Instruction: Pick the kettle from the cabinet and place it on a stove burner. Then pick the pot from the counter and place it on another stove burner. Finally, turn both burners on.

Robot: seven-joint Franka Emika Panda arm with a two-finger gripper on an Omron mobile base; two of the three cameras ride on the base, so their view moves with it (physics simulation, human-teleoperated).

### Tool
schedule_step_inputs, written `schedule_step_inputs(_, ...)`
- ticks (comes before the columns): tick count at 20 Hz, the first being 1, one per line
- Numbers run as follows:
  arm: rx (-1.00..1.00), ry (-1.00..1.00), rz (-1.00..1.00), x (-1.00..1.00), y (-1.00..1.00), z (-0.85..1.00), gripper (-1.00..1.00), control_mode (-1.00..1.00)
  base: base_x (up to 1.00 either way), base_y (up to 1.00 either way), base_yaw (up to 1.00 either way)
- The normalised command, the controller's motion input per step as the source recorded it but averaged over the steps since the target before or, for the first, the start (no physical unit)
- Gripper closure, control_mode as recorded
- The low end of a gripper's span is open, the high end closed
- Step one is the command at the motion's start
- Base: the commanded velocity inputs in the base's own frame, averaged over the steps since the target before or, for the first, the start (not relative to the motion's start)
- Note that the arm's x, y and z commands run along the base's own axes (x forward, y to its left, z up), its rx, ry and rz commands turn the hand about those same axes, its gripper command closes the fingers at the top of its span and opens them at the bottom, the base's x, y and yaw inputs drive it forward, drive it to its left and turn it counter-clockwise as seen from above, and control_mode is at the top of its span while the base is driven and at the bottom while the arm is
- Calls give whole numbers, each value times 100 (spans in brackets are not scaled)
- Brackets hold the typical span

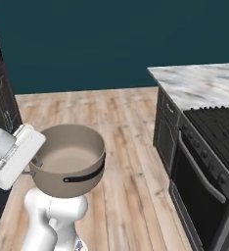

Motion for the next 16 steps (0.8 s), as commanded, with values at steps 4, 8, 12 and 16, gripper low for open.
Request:
schedule_step_inputs(4,0,0,0,0,0,0,100,100,0,0,-35)
schedule_step_inputs(8,0,0,0,0,0,0,100,100,0,0,-34)
schedule_step_inputs(12,0,0,0,0,0,0,100,100,0,0,-34)
schedule_step_inputs(16,0,0,0,0,0,0,100,100,17,0,-31)
